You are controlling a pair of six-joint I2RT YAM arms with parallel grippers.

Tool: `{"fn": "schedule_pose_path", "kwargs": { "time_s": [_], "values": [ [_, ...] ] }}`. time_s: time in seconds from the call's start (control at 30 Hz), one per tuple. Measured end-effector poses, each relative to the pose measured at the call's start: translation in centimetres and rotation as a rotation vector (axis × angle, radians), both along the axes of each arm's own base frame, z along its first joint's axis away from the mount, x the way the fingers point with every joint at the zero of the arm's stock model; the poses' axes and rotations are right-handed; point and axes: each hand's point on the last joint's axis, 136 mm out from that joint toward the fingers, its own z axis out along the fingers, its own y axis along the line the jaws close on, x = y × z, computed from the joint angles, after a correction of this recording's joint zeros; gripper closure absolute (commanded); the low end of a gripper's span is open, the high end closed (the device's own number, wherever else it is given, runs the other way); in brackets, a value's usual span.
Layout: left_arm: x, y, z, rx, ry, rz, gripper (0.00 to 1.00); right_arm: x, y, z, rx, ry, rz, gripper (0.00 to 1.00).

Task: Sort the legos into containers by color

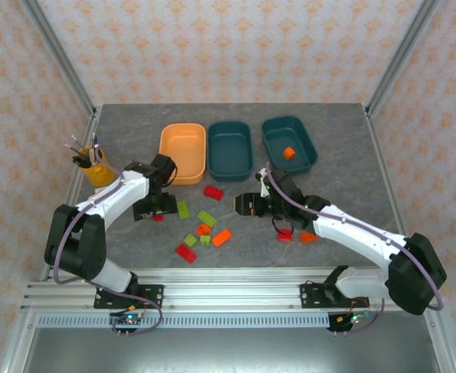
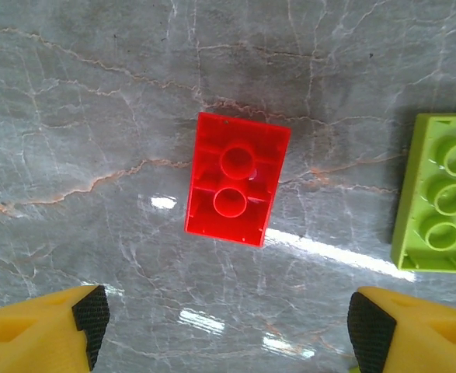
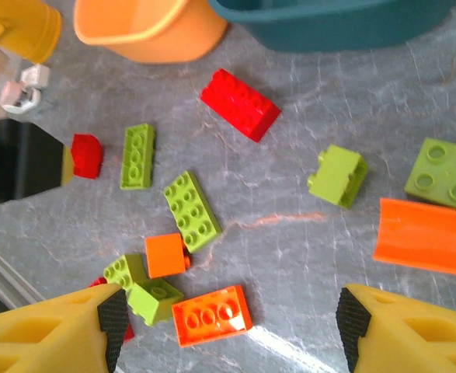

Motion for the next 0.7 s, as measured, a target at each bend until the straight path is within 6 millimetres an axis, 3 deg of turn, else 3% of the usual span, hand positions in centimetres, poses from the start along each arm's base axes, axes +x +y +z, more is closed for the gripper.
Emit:
{"fn": "schedule_pose_path", "kwargs": {
  "time_s": [0.27, 0.4, 0.53, 0.7],
  "values": [
    [0.9, 1.0, -2.7, -0.039, 0.071, -0.03, 0.29, 0.5, 0.6, 1.6, 0.039, -0.049, 0.011, 0.28],
    [1.4, 1.2, -3.7, -0.066, 0.086, -0.035, 0.4, 0.7, 0.8, 1.9, 0.044, -0.054, 0.011, 0.28],
    [2.1, 1.2, -4.2, -0.082, 0.074, -0.047, 0.52, 1.0, 1.1, 2.1, 0.044, -0.055, 0.011, 0.29],
    [2.8, 0.9, -4.3, -0.095, 0.045, -0.063, 0.59, 1.2, 1.2, 2.2, 0.047, -0.057, 0.011, 0.3]
  ]
}}
